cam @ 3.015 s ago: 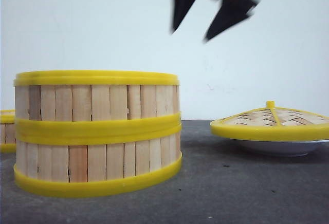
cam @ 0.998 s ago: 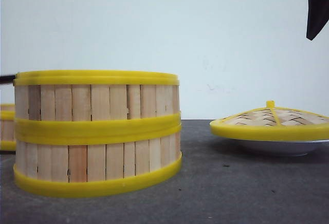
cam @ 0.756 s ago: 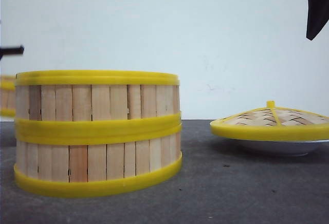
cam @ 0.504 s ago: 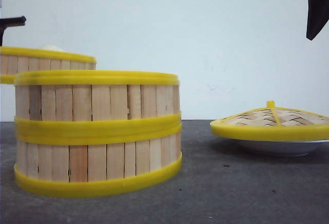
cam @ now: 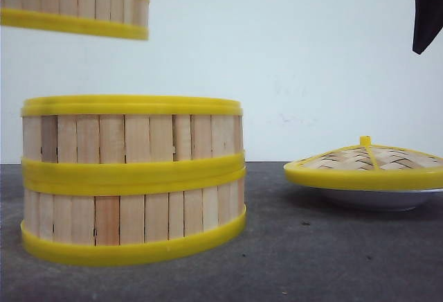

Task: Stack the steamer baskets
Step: 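Lift the basket with the left gripper and carry it above the stack, then lower the held basket onto the top of the stack with the left gripper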

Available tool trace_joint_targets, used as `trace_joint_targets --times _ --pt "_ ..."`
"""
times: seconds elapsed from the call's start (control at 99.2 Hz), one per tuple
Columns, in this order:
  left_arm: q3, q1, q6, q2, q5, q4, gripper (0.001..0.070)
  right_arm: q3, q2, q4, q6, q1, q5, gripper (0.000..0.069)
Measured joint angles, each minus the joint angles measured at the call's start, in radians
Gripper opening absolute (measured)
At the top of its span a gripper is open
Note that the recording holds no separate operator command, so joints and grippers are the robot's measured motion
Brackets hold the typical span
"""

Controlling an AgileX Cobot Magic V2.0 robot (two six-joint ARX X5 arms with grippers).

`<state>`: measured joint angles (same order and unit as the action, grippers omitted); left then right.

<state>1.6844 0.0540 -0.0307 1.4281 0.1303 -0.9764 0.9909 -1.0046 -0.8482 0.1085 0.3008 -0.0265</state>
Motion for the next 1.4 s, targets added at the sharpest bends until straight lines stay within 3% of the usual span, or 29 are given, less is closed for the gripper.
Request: trace_joint_targets --times 0.282,0.615,0.928,1.19,1.311,1.402 --pt "-0.231 -0.148 0.001 -0.136 0.000 0.047 0.0026 0.000 0.000 0.019 -0.005 0.000 0.005 0.0482" --pt "-0.345 -0.301 0.002 -0.139 0.001 0.119 0.0026 0.000 0.000 0.030 -0.007 0.000 0.050 0.0482" --pt "-0.415 -0.307 0.005 -0.131 0.002 0.175 0.0026 0.000 0.000 0.030 -0.007 0.000 0.052 0.0482" --pt "-0.415 -0.308 0.005 -0.066 0.075 0.220 0.0026 0.000 0.000 0.030 -0.007 0.000 0.052 0.0482" --pt "-0.415 -0.307 0.005 -0.032 0.071 0.234 0.0026 0.000 0.000 0.030 -0.007 0.000 0.052 0.0482" --pt "-0.415 -0.307 0.005 -0.023 0.034 0.239 0.0026 0.000 0.000 0.030 -0.007 0.000 0.052 0.0482"
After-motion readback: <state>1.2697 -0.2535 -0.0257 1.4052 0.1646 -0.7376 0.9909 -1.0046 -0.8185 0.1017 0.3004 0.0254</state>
